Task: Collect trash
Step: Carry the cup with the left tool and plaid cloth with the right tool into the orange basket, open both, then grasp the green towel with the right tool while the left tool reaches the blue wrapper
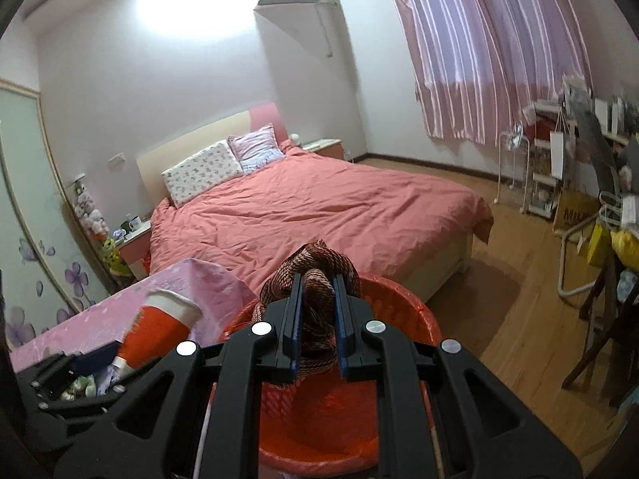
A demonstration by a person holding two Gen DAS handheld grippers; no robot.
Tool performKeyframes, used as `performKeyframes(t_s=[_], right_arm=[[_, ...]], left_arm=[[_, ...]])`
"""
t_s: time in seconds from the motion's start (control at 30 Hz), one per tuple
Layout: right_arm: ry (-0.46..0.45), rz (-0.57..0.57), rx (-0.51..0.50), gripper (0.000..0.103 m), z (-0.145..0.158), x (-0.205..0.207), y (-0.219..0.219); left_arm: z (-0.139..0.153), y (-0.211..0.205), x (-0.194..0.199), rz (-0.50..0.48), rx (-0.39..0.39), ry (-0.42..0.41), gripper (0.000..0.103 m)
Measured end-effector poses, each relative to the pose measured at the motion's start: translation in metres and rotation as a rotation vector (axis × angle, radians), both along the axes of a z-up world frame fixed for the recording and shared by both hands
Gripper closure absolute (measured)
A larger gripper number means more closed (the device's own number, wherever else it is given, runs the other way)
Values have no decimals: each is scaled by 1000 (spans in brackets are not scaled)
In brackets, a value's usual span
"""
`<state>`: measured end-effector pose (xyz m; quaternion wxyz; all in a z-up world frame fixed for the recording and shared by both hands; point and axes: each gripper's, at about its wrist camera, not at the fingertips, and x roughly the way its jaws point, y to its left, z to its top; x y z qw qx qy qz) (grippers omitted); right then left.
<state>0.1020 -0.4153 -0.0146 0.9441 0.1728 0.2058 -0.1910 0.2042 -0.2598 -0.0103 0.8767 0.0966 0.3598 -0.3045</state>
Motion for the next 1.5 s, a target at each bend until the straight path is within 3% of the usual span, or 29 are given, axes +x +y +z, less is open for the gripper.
performKeyframes(t_s=[0.1,0.2,0.37,0.67,1.13,1.3,1.4,1.5], right_arm=[[23,10,22,77,-10,10,-7],[61,18,36,63,-19,16,-10],[75,17,26,56,-18,-1,-3],[103,78,5,56,-7,-14,26],[223,340,16,56,-30,14,144],[273,427,31,56,-47,32,180],[304,467,36,46,-55,45,196],[356,476,12,45,-65,59,209]], left_arm=[[-13,-16,12,4,26,20,23],[-23,-15,22,41,59,37,22],[-24,13,21,92,73,15,22],[-8,103,-5,194,73,-9,21],[-2,292,-37,519,69,-30,21],[-15,341,-27,604,45,41,22],[-25,356,-22,615,8,92,22],[-34,360,-16,619,-4,115,22]])
